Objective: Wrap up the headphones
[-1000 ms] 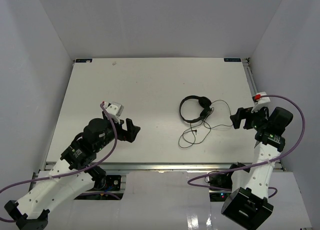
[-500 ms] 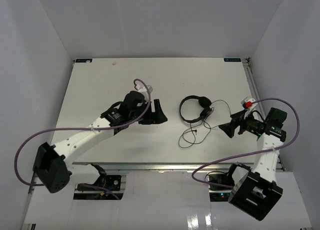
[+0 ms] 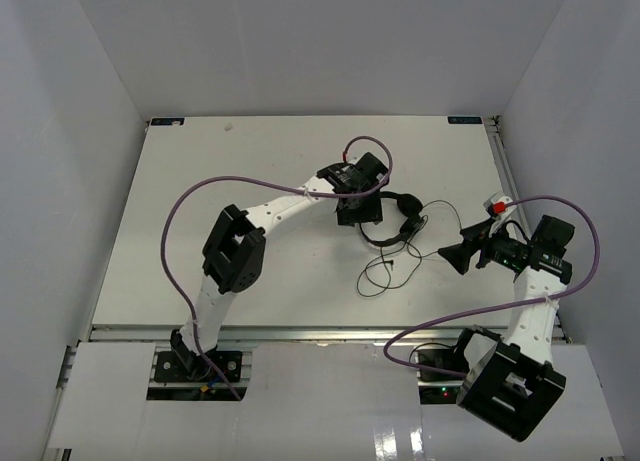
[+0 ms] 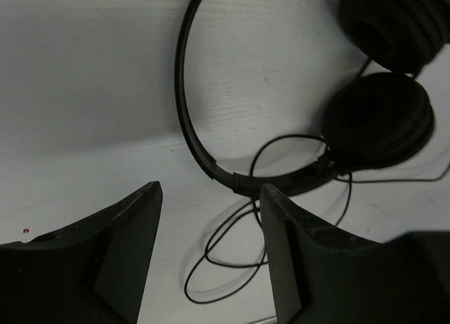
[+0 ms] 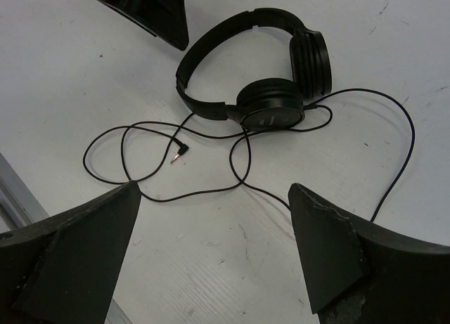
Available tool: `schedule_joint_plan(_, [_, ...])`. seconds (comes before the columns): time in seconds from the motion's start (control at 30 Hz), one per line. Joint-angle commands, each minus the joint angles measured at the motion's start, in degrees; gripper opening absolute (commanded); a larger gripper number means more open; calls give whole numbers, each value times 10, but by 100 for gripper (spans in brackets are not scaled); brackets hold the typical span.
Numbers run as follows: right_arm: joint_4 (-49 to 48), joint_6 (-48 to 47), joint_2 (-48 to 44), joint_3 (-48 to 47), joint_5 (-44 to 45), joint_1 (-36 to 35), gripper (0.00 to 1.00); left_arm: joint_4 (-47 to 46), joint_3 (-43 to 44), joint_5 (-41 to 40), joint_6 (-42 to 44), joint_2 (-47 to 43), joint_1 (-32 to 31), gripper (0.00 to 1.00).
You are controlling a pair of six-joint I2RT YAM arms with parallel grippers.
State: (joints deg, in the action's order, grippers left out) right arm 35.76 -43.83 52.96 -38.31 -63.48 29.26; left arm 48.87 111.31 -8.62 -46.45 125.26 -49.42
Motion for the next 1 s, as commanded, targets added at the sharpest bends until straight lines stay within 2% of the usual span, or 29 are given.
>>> schedule_joint_plan(0.0, [-13,5,-10,3,-15,4,92,59,78,-48,12,24,3,64])
schedule_joint_plan(0.13, [-12,4,-10,3,-20,4,92,89,134,-55,31,87,7,58])
schedule_joint_plan(0.43, [-11,1,-21,7,-26,5,93,53,134,-62,74,118,29,49])
schedule_joint_plan(0.97, [-12,0,-17,9,-39,8,93,-25,149,-2,174,166,37,44])
